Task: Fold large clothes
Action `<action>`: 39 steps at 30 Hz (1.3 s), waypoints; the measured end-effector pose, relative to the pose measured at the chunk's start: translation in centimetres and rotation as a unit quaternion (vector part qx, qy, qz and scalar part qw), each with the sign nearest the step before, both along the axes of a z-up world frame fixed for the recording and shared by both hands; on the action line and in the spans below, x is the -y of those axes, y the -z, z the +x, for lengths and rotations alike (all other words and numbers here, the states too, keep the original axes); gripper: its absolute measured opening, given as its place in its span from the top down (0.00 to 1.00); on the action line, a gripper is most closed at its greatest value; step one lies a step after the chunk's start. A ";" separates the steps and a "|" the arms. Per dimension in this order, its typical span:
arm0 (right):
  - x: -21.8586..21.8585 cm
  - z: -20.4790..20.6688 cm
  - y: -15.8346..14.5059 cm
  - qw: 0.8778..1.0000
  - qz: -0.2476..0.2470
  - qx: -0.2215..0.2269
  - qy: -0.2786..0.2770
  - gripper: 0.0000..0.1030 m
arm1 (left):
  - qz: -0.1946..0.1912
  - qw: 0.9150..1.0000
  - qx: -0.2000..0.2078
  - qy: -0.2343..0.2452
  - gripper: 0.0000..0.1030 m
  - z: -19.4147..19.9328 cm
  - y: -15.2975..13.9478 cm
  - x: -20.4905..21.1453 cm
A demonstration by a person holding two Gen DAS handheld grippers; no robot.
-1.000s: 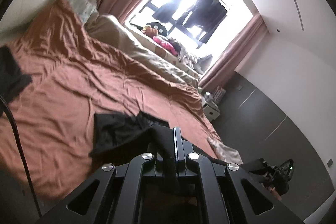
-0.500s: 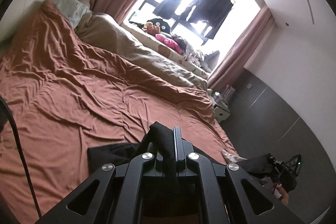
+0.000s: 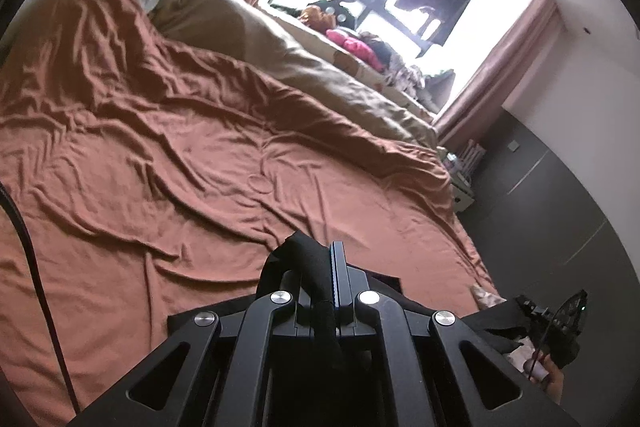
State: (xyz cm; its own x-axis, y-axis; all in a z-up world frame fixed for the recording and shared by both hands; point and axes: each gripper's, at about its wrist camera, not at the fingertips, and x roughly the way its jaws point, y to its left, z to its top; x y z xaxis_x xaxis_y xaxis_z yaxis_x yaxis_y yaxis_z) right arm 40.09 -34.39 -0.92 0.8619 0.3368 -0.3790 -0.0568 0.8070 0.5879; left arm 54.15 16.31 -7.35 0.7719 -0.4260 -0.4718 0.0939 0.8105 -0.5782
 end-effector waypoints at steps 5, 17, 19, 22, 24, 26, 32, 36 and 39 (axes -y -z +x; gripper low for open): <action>-1.0 2.0 0.5 1.000 -0.002 -0.020 0.002 0.90 | 0.007 0.999 -0.035 -0.010 0.94 2.6 3.9 0.1; -1.4 1.8 -2.1 0.999 -0.022 -0.031 0.019 0.08 | -0.008 0.996 -0.076 -0.043 0.12 3.6 6.4 -1.2; -1.4 1.2 -2.4 0.998 -0.035 -0.042 0.019 0.08 | -0.005 0.996 -0.077 -0.037 0.12 3.1 6.2 -1.1; -1.5 0.6 -1.7 0.996 -0.060 -0.057 0.017 0.08 | 0.025 0.995 -0.096 -0.020 0.12 2.1 6.9 -0.6; -1.2 0.1 -1.2 0.995 -0.073 -0.070 0.009 0.08 | 0.045 0.992 -0.115 -0.008 0.12 1.2 7.9 -0.3; -1.2 -0.3 -1.0 0.993 -0.087 -0.085 0.000 0.08 | 0.052 0.990 -0.130 0.002 0.12 0.2 9.1 -0.2; -1.0 -1.3 0.0 0.983 -0.122 -0.131 -0.033 0.08 | 0.065 0.984 -0.164 0.007 0.19 -3.5 11.9 -0.5; -0.6 -1.6 1.0 0.981 -0.111 -0.150 -0.053 0.37 | 0.065 0.981 -0.184 0.005 0.32 -5.8 13.5 -0.8; -0.4 -1.4 1.5 0.980 -0.103 -0.156 -0.061 0.58 | 0.063 0.977 -0.202 0.011 0.43 -6.9 14.7 -0.7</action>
State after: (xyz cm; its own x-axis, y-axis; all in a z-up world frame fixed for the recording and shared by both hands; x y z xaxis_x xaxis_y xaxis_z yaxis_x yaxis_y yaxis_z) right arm 38.65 -34.03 -2.38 0.6508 0.3189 -0.6890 -0.0033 0.9087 0.4175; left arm 47.25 16.97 -22.02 0.5025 -0.3587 -0.7866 -0.1037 0.8783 -0.4668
